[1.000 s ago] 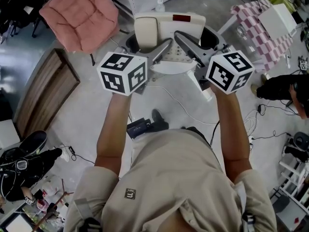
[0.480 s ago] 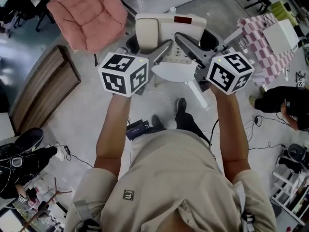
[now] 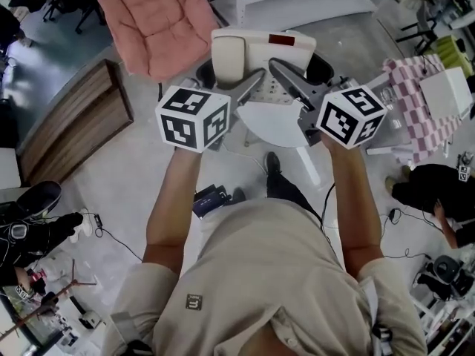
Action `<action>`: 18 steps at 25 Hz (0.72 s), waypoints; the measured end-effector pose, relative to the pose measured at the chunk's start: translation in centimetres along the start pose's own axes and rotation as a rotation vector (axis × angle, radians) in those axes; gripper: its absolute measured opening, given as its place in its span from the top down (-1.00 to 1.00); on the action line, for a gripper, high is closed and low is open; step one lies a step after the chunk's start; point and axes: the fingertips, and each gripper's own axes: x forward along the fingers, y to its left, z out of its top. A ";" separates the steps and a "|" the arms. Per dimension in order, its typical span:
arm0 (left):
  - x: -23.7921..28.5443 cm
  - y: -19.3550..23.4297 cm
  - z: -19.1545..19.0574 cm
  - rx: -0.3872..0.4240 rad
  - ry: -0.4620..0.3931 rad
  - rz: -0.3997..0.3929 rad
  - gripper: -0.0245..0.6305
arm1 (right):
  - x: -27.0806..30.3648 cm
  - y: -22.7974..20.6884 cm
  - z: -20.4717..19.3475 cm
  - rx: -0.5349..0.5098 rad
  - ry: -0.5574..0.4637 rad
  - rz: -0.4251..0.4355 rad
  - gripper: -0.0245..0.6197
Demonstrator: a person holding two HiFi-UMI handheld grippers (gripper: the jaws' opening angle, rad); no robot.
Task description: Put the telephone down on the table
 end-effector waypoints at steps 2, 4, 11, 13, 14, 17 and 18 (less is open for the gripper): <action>0.5 0.7 0.1 -0.002 0.003 0.015 -0.18 | 0.8 -0.5 0.0 0.001 0.007 0.015 0.01; 1.3 1.0 -0.1 -0.005 0.009 0.023 -0.18 | 1.2 -1.4 -0.2 0.007 0.013 0.022 0.01; 3.9 2.0 -0.8 -0.032 0.025 0.042 -0.18 | 2.4 -4.0 -0.8 0.016 0.036 0.039 0.01; 4.9 2.1 -1.1 -0.036 0.036 0.046 -0.18 | 2.6 -5.0 -1.2 0.028 0.042 0.042 0.01; 5.4 2.2 -1.3 -0.040 0.042 0.048 -0.18 | 2.7 -5.6 -1.4 0.033 0.045 0.043 0.01; 6.9 2.8 -2.1 -0.053 0.060 0.054 -0.18 | 3.4 -7.1 -2.2 0.049 0.056 0.045 0.01; 7.3 3.1 -2.4 -0.058 0.067 0.056 -0.19 | 3.7 -7.6 -2.5 0.056 0.061 0.047 0.01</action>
